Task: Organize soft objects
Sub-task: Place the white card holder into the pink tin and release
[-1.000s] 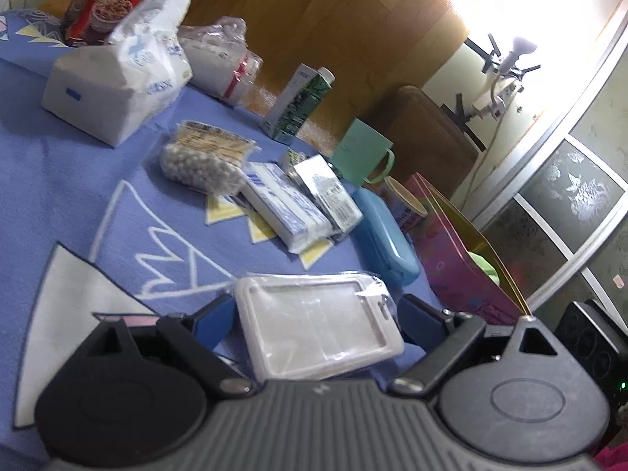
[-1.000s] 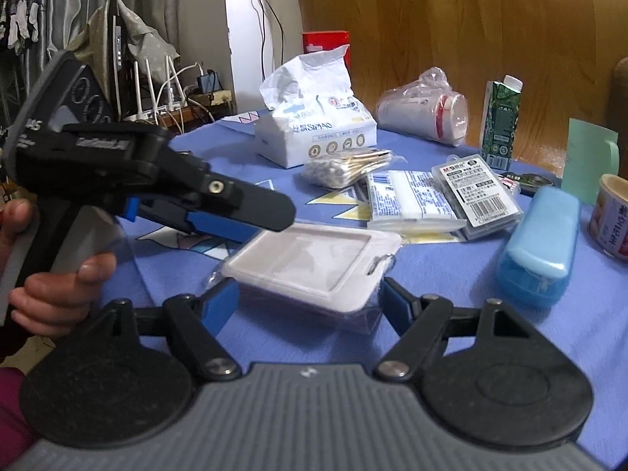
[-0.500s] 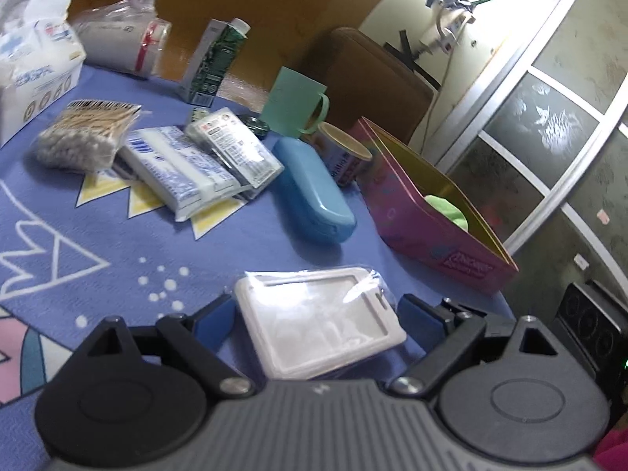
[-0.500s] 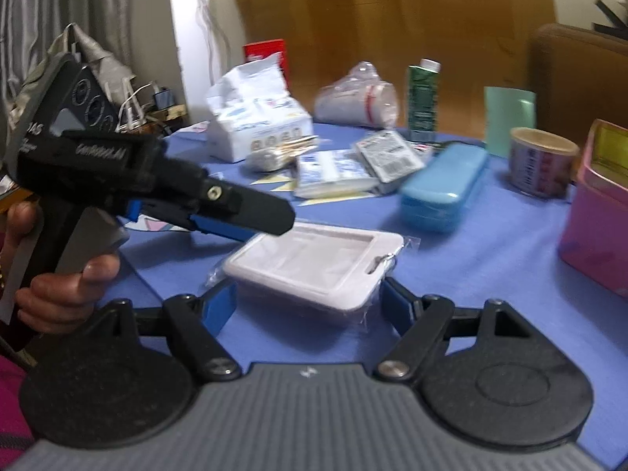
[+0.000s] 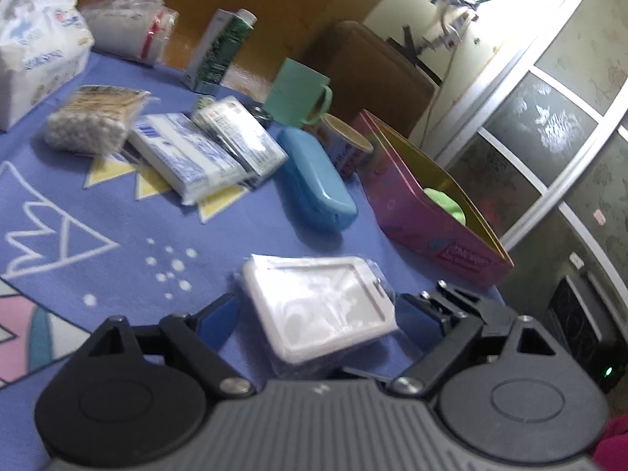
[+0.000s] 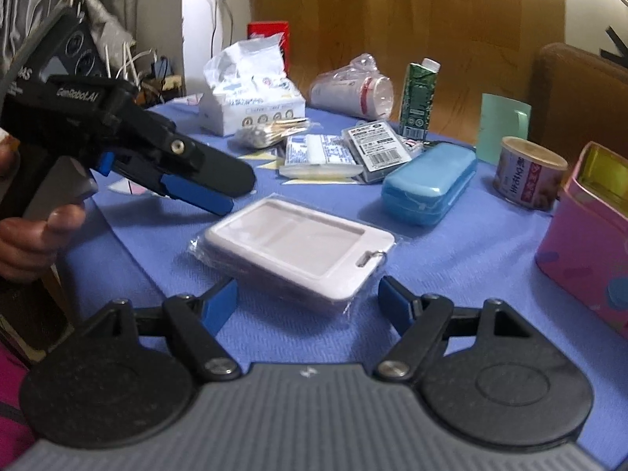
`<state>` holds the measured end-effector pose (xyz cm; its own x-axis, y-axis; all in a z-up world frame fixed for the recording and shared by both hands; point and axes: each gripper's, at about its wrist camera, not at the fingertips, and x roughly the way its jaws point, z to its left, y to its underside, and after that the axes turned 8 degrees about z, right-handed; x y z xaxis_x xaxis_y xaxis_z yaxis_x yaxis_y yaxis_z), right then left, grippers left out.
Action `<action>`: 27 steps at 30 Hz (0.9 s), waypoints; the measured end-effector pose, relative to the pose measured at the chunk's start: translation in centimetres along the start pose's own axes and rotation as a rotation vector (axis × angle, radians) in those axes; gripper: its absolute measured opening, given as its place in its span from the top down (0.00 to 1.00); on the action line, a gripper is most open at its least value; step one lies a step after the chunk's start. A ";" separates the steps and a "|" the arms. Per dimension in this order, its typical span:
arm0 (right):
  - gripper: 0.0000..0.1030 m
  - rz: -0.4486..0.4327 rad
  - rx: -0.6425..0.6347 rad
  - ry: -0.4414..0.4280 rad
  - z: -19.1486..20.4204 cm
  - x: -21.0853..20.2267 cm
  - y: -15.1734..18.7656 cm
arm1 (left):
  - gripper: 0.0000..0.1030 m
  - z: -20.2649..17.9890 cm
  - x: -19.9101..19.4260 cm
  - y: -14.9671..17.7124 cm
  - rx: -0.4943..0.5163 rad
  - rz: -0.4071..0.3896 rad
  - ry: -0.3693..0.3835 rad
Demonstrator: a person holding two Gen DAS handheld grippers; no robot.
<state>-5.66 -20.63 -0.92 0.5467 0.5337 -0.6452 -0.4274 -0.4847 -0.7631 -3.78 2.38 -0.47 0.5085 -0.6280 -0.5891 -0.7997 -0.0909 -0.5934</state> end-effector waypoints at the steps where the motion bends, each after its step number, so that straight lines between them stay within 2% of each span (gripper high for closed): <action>1: 0.22 0.003 0.000 -0.002 0.1 0.2 -0.2 | 0.14 -0.3 0.2 0.1 0.013 -0.005 -0.015; 3: 0.23 0.001 0.006 0.009 0.3 0.4 -0.4 | 0.15 -0.8 0.3 0.1 0.031 -0.011 -0.041; 9: 0.42 -0.043 0.053 0.058 -0.2 -0.5 -0.1 | 0.19 -1.7 -0.4 -0.8 0.053 -0.028 -0.021; 11: 0.43 -0.070 0.069 0.073 -0.5 -1.1 -0.1 | 0.19 -2.9 -0.3 -1.7 0.095 -0.036 -0.026; 14: 0.43 -0.144 0.072 0.145 -1.0 -2.6 -0.2 | 0.19 -5.2 0.5 -3.5 0.172 -0.045 -0.027; 19: 0.43 -0.235 0.112 0.297 -3.8 -5.7 -0.2 | 0.19 -10.2 3.4 -7.1 0.302 -0.065 0.018; 27: 0.42 -0.272 0.243 0.511 -10.4 -9.5 1.4 | 0.18 -17.7 11.6 -11.0 0.444 -0.031 0.057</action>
<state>-3.97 -33.60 4.58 0.9084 0.1883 -0.3732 -0.3430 -0.1746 -0.9230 5.27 -17.55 8.95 0.5018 -0.6731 -0.5433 -0.5637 0.2219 -0.7956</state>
